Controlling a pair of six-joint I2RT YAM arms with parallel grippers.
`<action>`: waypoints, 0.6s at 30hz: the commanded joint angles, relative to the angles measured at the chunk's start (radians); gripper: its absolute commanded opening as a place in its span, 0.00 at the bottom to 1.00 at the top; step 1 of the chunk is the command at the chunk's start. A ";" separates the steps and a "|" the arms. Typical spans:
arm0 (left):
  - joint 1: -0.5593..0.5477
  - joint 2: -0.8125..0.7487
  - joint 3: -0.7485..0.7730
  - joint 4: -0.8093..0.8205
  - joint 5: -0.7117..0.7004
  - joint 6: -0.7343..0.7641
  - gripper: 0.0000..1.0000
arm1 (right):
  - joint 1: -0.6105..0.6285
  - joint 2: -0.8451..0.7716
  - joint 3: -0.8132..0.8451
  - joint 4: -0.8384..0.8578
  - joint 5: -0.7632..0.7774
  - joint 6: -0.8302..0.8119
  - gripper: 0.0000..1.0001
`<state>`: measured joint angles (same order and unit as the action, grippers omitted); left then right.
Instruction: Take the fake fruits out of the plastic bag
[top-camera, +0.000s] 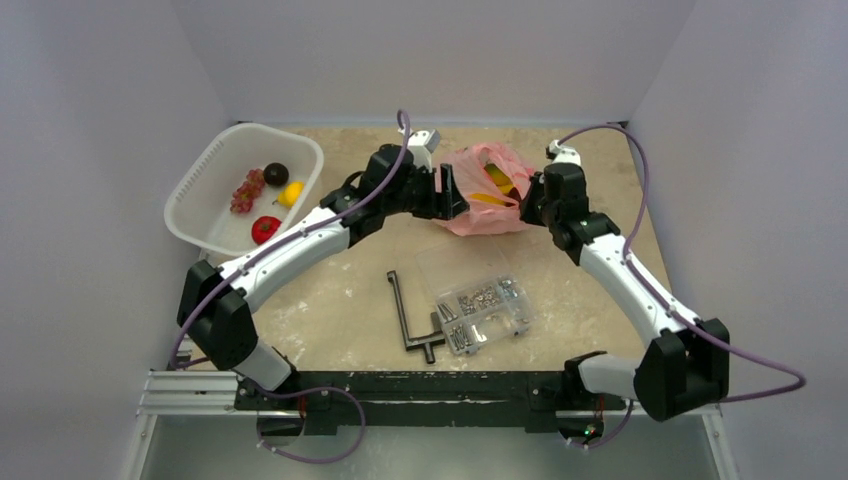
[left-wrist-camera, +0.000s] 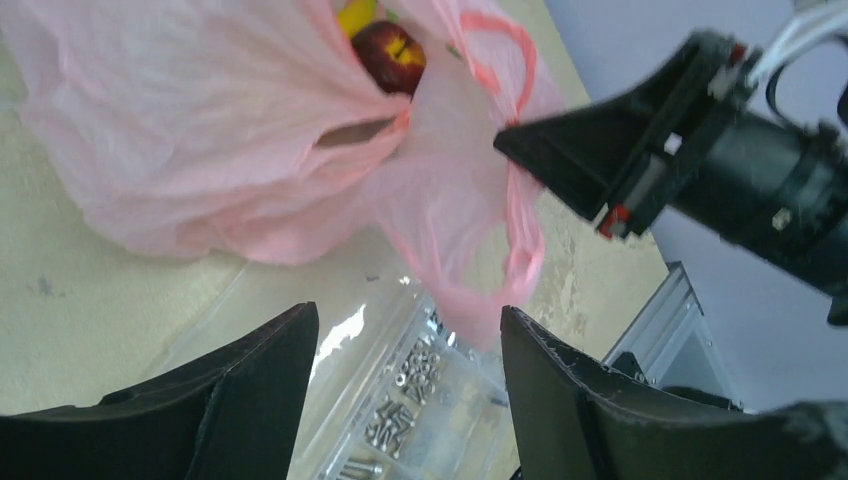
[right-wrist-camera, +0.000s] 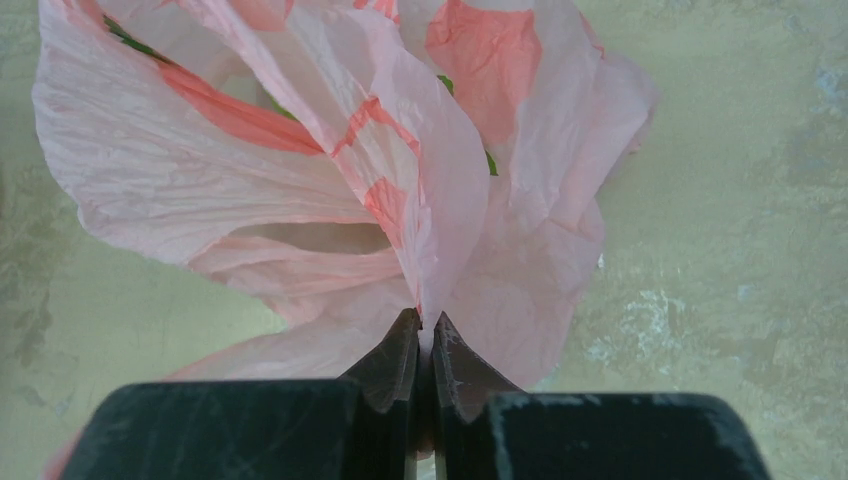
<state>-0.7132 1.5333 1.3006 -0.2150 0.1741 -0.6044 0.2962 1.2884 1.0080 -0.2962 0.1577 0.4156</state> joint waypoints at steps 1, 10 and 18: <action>-0.017 0.112 0.171 -0.074 -0.070 0.090 0.68 | 0.001 -0.116 -0.093 0.132 -0.082 -0.115 0.00; -0.149 0.332 0.441 -0.306 -0.727 0.025 0.98 | 0.001 -0.108 -0.102 0.188 -0.147 -0.133 0.00; -0.184 0.466 0.581 -0.400 -0.927 -0.152 1.00 | 0.001 -0.136 -0.132 0.209 -0.155 -0.135 0.00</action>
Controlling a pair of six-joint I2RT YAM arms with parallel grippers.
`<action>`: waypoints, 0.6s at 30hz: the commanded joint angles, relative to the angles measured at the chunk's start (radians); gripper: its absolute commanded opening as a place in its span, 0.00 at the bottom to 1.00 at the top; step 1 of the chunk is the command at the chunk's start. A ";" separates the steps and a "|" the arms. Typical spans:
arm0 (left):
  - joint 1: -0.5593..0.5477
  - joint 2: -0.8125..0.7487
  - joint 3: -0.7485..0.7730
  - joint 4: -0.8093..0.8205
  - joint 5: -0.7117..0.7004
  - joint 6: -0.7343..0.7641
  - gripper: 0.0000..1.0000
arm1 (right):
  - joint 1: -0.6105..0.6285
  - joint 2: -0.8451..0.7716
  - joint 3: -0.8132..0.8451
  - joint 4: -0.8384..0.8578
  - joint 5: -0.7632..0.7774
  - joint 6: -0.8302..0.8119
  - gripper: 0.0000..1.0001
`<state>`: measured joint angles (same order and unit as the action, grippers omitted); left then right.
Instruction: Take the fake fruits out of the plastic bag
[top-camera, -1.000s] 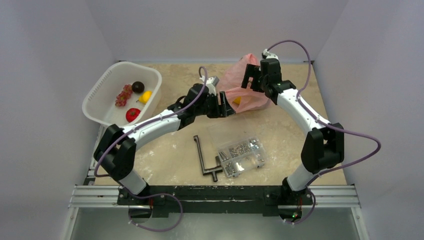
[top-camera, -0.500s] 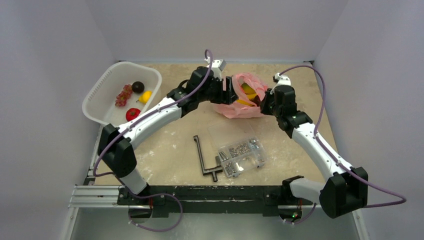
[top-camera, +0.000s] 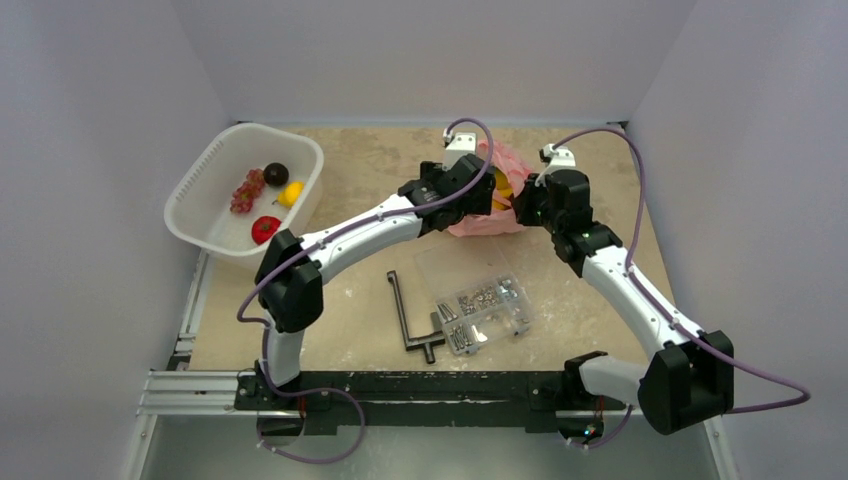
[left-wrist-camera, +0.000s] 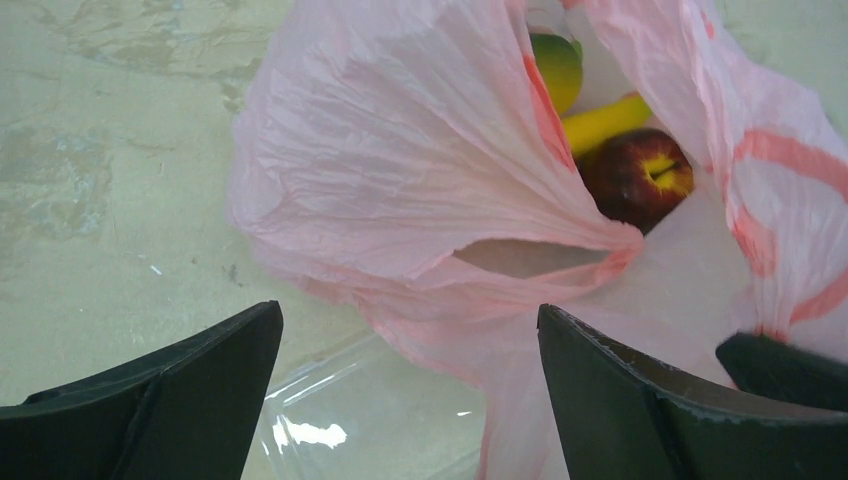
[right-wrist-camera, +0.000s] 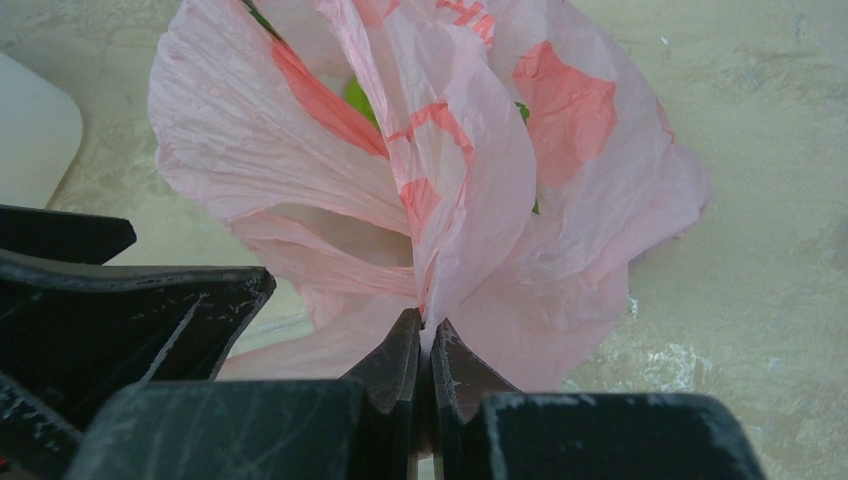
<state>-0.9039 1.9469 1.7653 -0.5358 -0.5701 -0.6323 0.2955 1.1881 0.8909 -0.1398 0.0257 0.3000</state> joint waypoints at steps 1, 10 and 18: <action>0.008 0.069 0.129 -0.077 -0.186 -0.142 1.00 | 0.002 -0.037 -0.015 0.054 -0.023 -0.019 0.00; 0.015 0.237 0.330 -0.099 -0.133 -0.098 1.00 | 0.002 -0.074 -0.019 0.041 -0.044 -0.032 0.00; 0.089 0.342 0.402 -0.114 -0.144 -0.081 1.00 | 0.002 -0.087 -0.036 0.042 -0.043 -0.033 0.00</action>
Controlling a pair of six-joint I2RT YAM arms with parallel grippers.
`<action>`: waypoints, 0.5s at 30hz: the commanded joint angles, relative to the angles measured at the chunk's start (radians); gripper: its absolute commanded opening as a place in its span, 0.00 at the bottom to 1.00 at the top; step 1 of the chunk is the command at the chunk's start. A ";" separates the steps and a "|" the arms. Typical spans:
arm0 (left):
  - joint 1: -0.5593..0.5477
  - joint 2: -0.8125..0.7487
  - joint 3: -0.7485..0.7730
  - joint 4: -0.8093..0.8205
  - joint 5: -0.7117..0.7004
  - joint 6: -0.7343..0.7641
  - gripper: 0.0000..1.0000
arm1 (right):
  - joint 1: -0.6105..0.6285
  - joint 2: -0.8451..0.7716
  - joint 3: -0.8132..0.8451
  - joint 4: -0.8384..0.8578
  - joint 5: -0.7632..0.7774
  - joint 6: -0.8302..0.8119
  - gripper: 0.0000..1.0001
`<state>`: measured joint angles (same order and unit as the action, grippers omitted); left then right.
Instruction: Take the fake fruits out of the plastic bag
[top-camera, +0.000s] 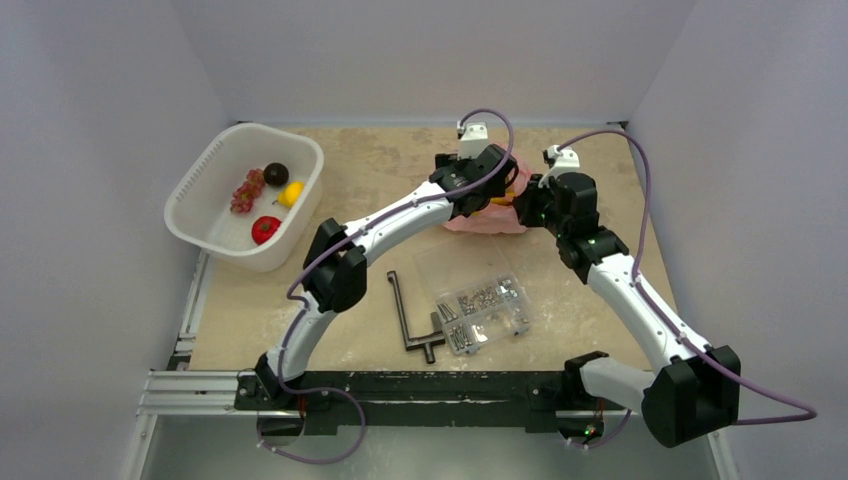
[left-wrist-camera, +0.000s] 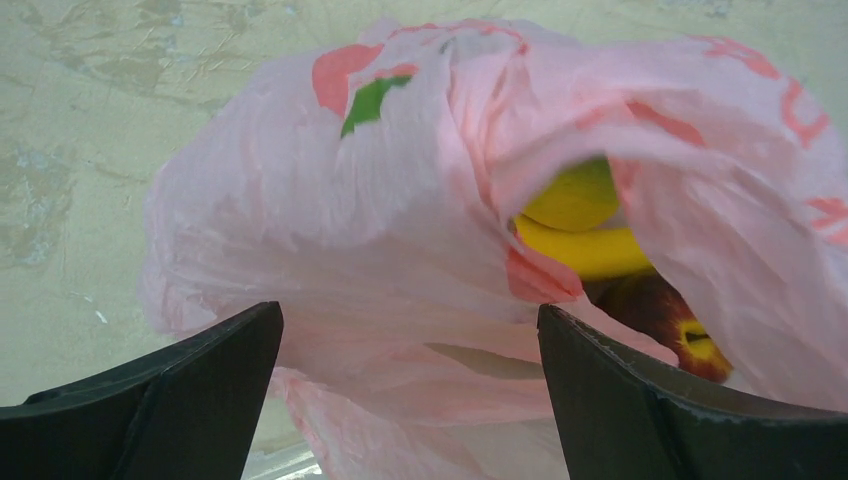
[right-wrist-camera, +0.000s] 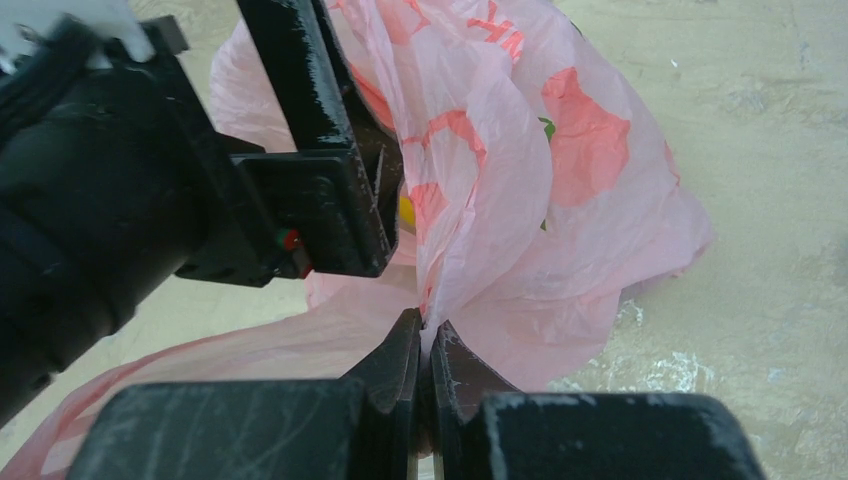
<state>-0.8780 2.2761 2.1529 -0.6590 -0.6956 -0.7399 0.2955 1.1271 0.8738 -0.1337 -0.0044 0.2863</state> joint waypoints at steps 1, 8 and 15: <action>0.078 0.009 0.004 0.043 0.004 0.080 0.97 | 0.002 -0.032 -0.030 0.040 -0.002 -0.021 0.00; 0.226 0.020 0.058 0.089 0.122 0.381 0.23 | -0.022 0.002 -0.052 0.124 0.107 -0.009 0.00; 0.341 -0.022 0.089 0.098 0.248 0.563 0.00 | -0.079 0.164 0.119 0.140 0.088 -0.024 0.00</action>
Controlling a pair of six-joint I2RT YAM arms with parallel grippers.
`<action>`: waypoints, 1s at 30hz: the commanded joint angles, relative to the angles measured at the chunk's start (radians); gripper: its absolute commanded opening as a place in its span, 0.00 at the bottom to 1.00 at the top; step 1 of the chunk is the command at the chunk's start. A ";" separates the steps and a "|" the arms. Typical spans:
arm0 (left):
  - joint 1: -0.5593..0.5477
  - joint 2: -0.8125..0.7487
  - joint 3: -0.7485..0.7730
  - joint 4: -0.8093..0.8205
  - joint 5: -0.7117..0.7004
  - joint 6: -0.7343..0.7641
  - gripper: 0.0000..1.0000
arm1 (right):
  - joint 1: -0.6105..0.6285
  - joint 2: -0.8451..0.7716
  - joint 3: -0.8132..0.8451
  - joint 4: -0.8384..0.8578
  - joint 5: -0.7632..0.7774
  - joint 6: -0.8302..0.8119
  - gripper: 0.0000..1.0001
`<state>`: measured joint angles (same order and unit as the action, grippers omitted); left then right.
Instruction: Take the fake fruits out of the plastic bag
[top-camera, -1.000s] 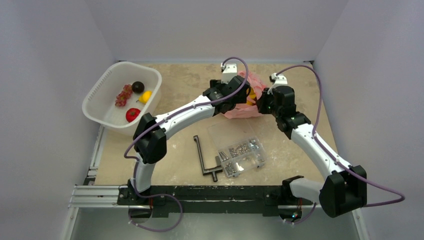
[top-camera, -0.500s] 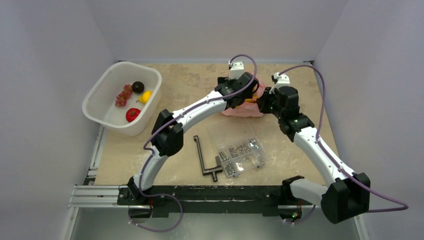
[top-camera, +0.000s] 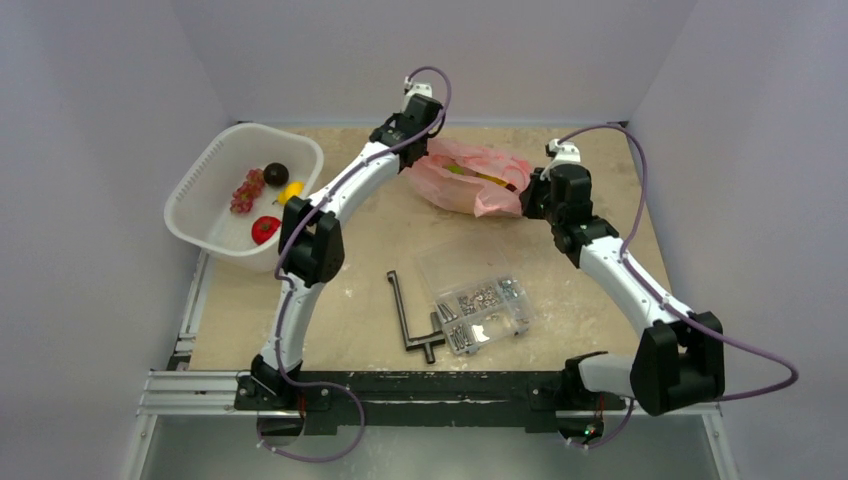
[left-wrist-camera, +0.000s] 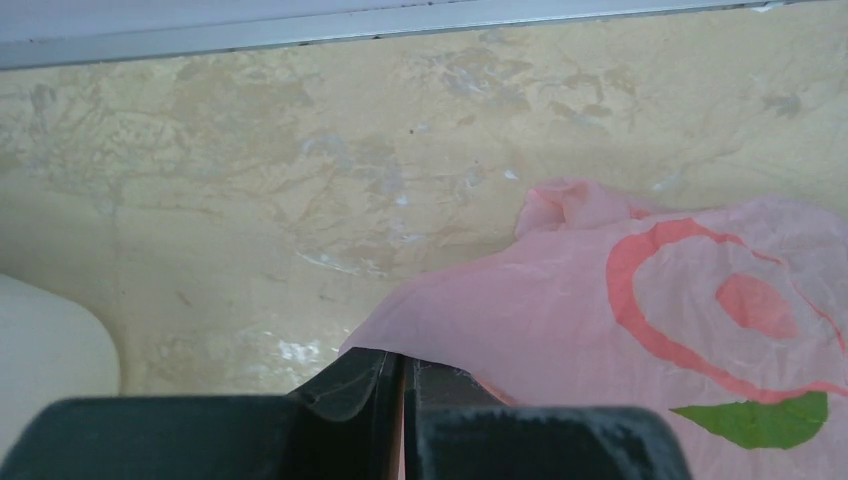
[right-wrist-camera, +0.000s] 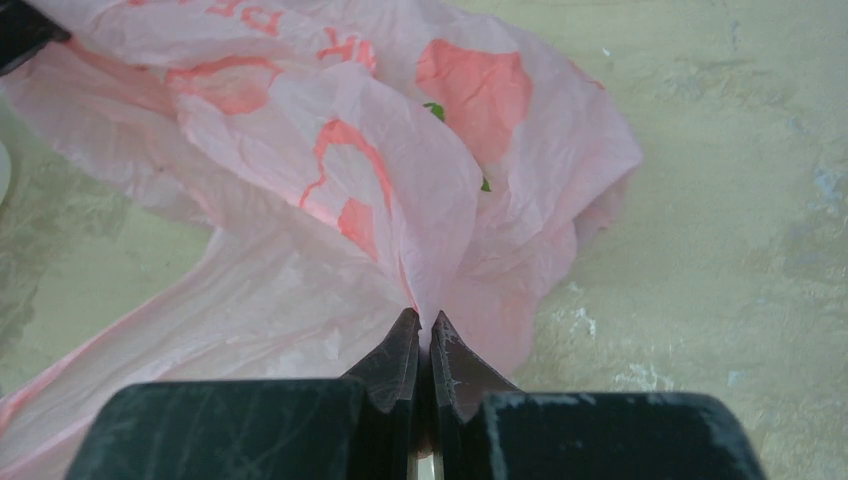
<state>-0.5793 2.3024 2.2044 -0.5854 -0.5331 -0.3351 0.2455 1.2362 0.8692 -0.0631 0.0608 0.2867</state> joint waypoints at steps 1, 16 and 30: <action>0.050 -0.063 0.031 0.027 0.105 0.180 0.00 | -0.033 0.073 0.156 0.080 0.018 -0.050 0.00; 0.085 -0.424 -0.314 0.079 0.585 -0.145 0.33 | -0.031 0.116 0.256 -0.101 -0.088 -0.154 0.05; -0.110 -0.695 -0.860 0.521 0.682 -0.378 0.65 | -0.031 -0.048 0.072 -0.164 -0.082 0.076 0.94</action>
<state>-0.6151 1.6249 1.3743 -0.2485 0.1280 -0.6472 0.2157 1.2114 0.9974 -0.2905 0.0143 0.2508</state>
